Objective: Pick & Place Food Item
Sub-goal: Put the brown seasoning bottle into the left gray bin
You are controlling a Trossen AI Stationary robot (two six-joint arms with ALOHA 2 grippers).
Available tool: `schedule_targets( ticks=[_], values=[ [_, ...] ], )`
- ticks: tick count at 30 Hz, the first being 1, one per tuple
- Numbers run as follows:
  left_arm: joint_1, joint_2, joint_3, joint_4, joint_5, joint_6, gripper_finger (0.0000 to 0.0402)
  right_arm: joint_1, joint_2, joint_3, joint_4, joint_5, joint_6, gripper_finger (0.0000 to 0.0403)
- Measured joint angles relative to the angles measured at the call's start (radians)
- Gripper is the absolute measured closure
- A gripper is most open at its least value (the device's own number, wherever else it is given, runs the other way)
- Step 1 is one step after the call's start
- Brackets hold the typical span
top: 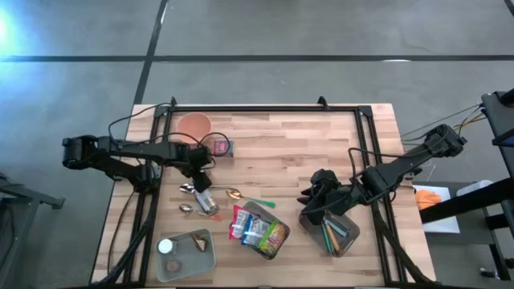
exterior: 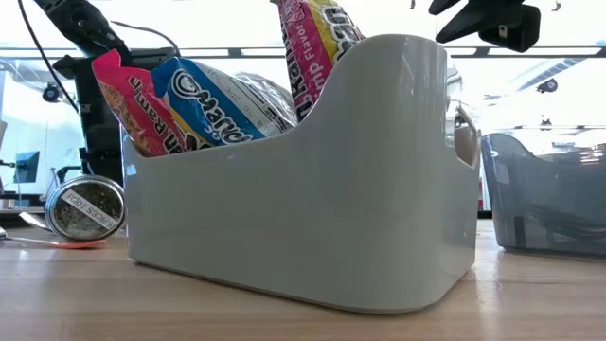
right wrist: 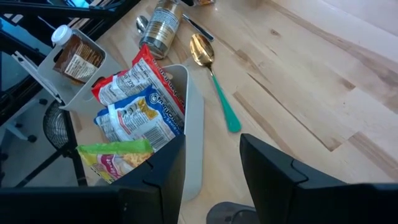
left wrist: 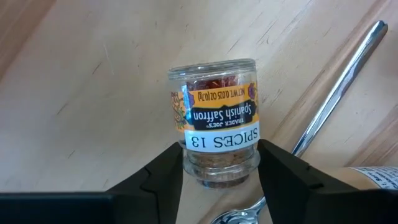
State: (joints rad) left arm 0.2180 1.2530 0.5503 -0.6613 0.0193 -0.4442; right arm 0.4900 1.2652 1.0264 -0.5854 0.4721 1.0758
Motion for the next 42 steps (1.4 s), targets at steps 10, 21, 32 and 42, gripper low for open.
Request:
schedule_targets(
  ticks=[10, 21, 32, 42],
  values=[
    [0.002, 0.000, 0.019, -0.001, 0.213, -0.027, 0.0244, 0.000, 0.000, 0.000, 0.029, 0.000, -0.153, 0.0251],
    [0.002, -0.001, 0.045, 0.015, 0.287, -0.087, 0.0264, -0.004, -0.001, 0.025, 0.094, 0.027, -0.379, 0.0251],
    [0.002, 0.001, 0.052, 0.037, 0.288, -0.106, 0.0334, -0.006, 0.000, 0.027, 0.099, 0.028, -0.380, 0.0251],
    [0.002, 0.001, 0.053, 0.040, 0.274, -0.107, 0.0343, -0.006, 0.000, 0.027, 0.105, 0.028, -0.371, 0.0251]
  ],
)
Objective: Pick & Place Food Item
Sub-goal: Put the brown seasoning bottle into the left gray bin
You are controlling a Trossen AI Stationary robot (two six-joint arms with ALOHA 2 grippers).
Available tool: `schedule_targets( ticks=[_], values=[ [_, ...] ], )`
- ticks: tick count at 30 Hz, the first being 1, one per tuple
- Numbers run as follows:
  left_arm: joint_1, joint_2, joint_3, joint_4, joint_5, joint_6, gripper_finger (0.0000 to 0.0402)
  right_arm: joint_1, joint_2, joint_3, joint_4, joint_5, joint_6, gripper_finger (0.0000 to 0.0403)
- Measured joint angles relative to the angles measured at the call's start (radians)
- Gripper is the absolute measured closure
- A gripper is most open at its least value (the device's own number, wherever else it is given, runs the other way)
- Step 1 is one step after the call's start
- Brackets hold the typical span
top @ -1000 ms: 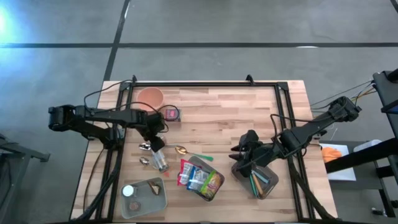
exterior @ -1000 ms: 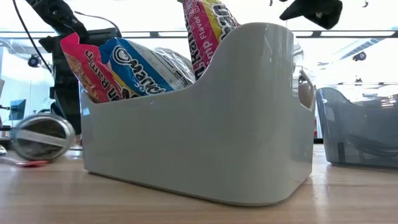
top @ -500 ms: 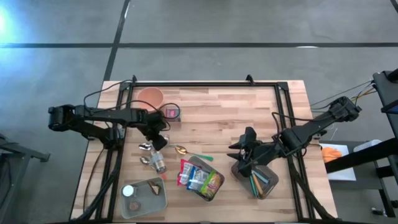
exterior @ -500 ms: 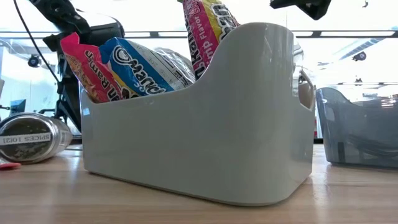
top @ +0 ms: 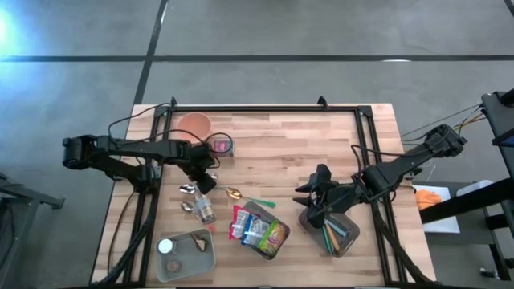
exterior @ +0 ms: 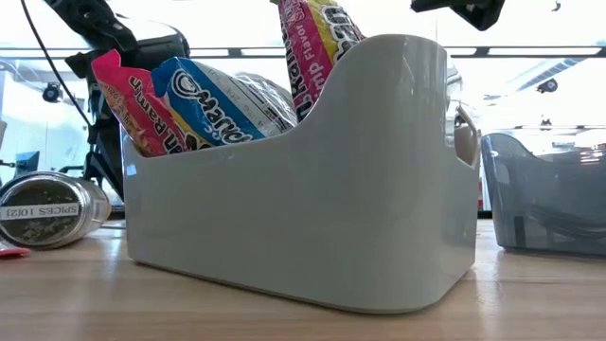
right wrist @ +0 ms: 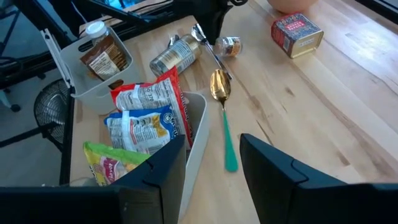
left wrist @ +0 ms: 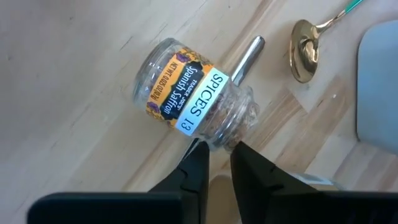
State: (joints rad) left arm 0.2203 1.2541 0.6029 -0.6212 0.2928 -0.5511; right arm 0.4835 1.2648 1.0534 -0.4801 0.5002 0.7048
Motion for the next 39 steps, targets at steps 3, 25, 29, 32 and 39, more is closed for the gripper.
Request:
schedule_targets(
  ticks=[3, 25, 29, 32, 39],
  values=[
    [0.000, 0.000, 0.001, 0.006, 0.000, 0.000, 0.0368, 0.000, 0.000, 0.000, 0.000, 0.000, 0.000, 0.0251],
    [0.000, -0.009, 0.030, 0.056, 0.017, -0.005, 0.0400, 0.000, 0.000, 0.000, 0.000, -0.003, 0.032, 0.0251],
    [-0.006, -0.009, 0.072, 0.054, 0.014, 0.131, 0.0377, 0.000, 0.000, 0.000, 0.000, -0.003, 0.048, 0.0251],
    [-0.015, -0.009, 0.113, 0.014, -0.001, 0.276, 0.0338, 0.000, 0.000, 0.000, 0.000, -0.004, 0.049, 0.0251],
    [-0.029, -0.009, 0.141, -0.122, -0.231, 0.423, 0.0215, 0.000, 0.000, 0.000, 0.000, -0.004, 0.054, 0.0251]
  ],
)
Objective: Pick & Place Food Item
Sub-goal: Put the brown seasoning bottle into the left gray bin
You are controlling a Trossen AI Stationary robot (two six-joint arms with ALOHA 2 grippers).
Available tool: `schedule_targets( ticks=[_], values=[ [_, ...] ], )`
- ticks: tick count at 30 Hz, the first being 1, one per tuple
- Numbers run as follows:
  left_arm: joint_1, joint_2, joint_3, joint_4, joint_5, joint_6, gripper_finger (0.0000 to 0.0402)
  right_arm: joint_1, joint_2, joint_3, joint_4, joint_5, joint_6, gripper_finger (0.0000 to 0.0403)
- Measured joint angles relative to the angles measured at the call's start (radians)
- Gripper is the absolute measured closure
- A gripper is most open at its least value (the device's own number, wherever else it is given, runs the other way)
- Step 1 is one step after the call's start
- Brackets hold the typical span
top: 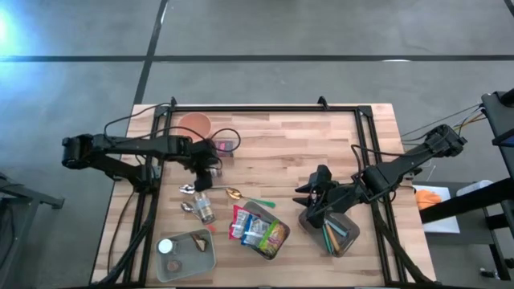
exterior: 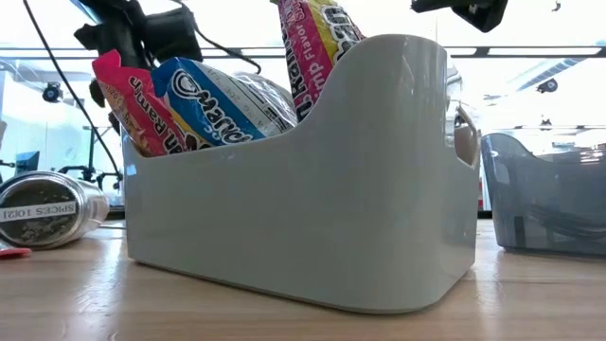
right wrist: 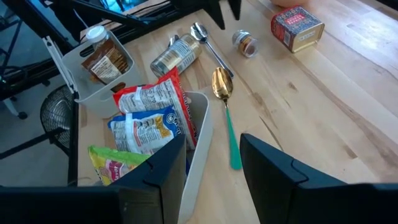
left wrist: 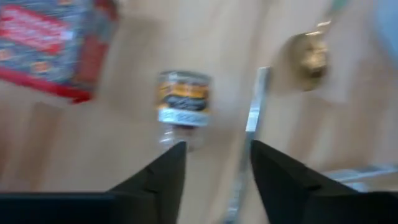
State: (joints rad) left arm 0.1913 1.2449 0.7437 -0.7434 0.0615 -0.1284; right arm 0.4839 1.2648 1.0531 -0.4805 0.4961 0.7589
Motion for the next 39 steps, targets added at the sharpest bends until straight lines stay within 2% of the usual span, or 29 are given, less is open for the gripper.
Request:
schedule_targets(
  ticks=[5, 9, 26, 31, 39],
  values=[
    [0.000, 0.007, -0.030, 0.056, -0.086, 0.061, 0.0143, 0.000, 0.000, 0.000, 0.000, 0.000, 0.000, 0.0251],
    [0.002, 0.027, -0.057, 0.121, -0.105, 0.097, 0.0115, 0.000, 0.000, 0.000, 0.000, 0.000, 0.000, 0.0251],
    [0.028, 0.209, -0.090, 0.243, -0.178, 0.185, 0.0105, 0.000, 0.000, 0.000, 0.000, -0.002, 0.000, 0.0251],
    [0.028, 0.246, -0.087, 0.250, -0.174, 0.185, 0.0124, 0.000, 0.000, 0.000, -0.001, -0.005, 0.005, 0.0251],
    [0.028, 0.233, -0.089, 0.251, -0.182, 0.173, 0.0232, 0.000, 0.000, 0.000, -0.001, -0.007, 0.021, 0.0251]
  ],
)
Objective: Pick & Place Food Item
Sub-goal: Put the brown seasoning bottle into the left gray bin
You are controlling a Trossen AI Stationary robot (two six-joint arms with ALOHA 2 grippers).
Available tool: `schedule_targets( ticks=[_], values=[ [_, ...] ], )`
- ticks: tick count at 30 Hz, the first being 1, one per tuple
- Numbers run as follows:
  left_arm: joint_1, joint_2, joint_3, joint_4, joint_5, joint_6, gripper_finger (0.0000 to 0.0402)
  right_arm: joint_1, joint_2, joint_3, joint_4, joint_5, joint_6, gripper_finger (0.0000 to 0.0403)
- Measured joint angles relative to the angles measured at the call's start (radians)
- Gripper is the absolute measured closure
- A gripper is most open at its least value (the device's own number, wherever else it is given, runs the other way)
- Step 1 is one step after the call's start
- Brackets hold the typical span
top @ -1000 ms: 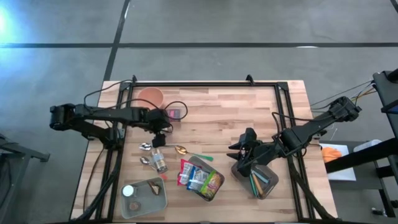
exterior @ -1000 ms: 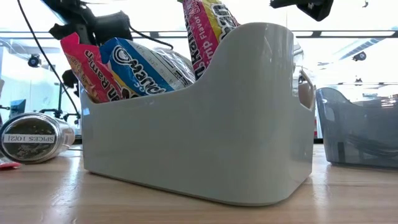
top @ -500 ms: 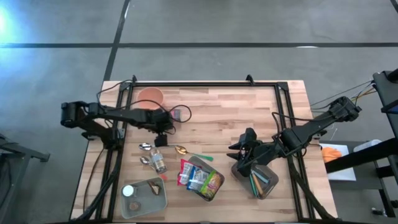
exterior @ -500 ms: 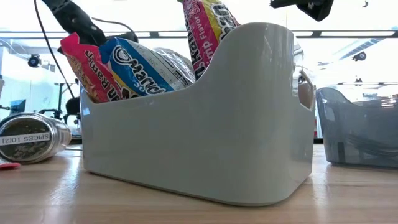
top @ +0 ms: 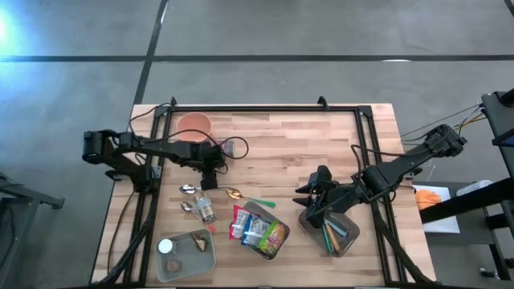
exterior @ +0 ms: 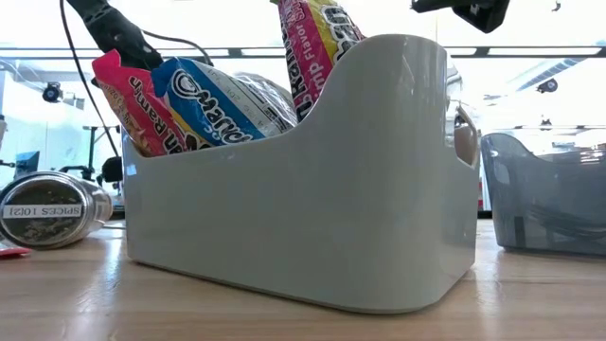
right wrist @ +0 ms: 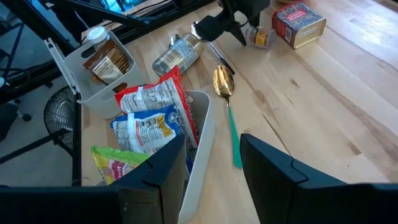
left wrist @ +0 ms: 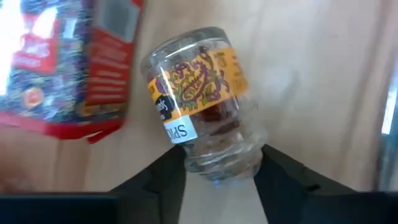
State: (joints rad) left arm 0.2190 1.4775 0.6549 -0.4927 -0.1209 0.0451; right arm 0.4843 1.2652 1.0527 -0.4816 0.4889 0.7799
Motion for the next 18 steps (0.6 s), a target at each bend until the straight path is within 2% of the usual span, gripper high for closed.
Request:
schedule_targets(
  ticks=[5, 9, 13, 18],
  values=[
    [0.000, -0.001, 0.000, 0.000, 0.013, -0.037, 0.0295, 0.000, 0.000, 0.000, 0.000, 0.000, 0.006, 0.0251],
    [0.001, -0.001, 0.000, 0.000, 0.054, -0.058, 0.0310, 0.000, 0.000, 0.000, 0.000, 0.000, 0.017, 0.0251],
    [0.001, -0.001, 0.000, -0.001, 0.091, -0.108, 0.0289, 0.001, 0.000, 0.000, 0.000, -0.003, 0.025, 0.0251],
    [0.000, -0.001, 0.000, -0.005, 0.115, -0.132, 0.0215, 0.002, 0.000, 0.000, 0.000, -0.003, 0.025, 0.0251]
  ],
)
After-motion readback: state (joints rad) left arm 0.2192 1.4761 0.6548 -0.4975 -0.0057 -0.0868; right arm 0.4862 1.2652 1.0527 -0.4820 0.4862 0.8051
